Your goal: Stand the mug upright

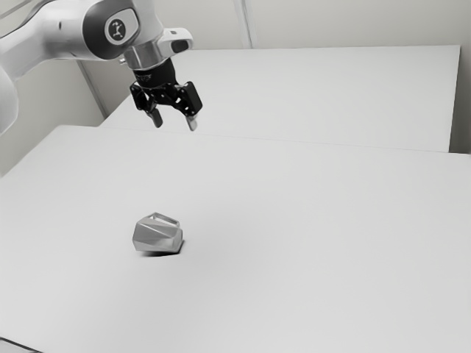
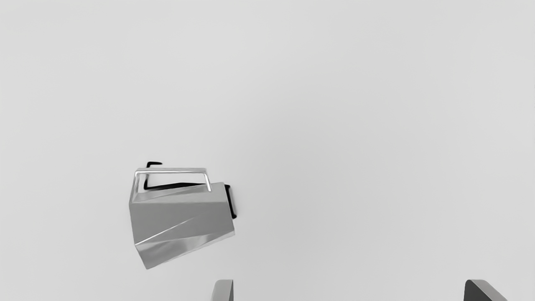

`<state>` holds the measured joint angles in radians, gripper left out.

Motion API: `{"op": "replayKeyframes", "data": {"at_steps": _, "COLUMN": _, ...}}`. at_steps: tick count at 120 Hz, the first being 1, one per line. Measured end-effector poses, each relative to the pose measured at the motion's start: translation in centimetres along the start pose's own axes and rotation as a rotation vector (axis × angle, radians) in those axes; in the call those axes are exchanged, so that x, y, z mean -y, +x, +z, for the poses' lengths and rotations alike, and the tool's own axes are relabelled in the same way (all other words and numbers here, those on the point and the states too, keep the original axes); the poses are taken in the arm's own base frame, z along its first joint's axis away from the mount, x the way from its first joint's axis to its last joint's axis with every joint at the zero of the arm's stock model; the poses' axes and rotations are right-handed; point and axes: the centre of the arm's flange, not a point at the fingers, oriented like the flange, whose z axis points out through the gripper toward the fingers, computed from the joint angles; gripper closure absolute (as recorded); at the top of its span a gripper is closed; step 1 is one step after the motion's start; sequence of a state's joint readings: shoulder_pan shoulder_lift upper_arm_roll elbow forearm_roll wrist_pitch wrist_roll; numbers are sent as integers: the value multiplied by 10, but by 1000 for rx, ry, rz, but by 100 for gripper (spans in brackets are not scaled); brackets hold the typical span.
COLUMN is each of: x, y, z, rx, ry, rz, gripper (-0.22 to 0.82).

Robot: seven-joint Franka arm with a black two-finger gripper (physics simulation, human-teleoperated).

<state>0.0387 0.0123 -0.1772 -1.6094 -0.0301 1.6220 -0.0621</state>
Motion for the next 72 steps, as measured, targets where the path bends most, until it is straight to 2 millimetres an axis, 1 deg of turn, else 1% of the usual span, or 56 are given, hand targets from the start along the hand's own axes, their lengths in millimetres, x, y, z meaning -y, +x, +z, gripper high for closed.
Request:
{"op": "replayKeyframes", "data": {"at_steps": 22, "x": -4, "y": -1, "z": 1, "rx": 4, "ry": -2, "rz": 6, "gripper": 0}}
{"op": "replayKeyframes", "data": {"at_steps": 34, "x": -3, "y": -13, "z": -1, "rx": 6, "ry": 4, "rz": 2, "gripper": 0}}
{"op": "replayKeyframes", "data": {"at_steps": 44, "x": 1, "y": -18, "z": 0, "rx": 11, "ry": 6, "rz": -7, "gripper": 0}}
{"op": "replayKeyframes", "data": {"at_steps": 50, "x": 10, "y": -19, "z": 0, "rx": 15, "ry": 6, "rz": -22, "gripper": 0}}
{"op": "replayKeyframes", "data": {"at_steps": 57, "x": 25, "y": -19, "z": 3, "rx": 23, "ry": 4, "rz": -49, "gripper": 0}}
{"op": "replayKeyframes", "data": {"at_steps": 72, "x": 74, "y": -22, "z": 14, "rx": 47, "ry": -10, "rz": -128, "gripper": 0}}
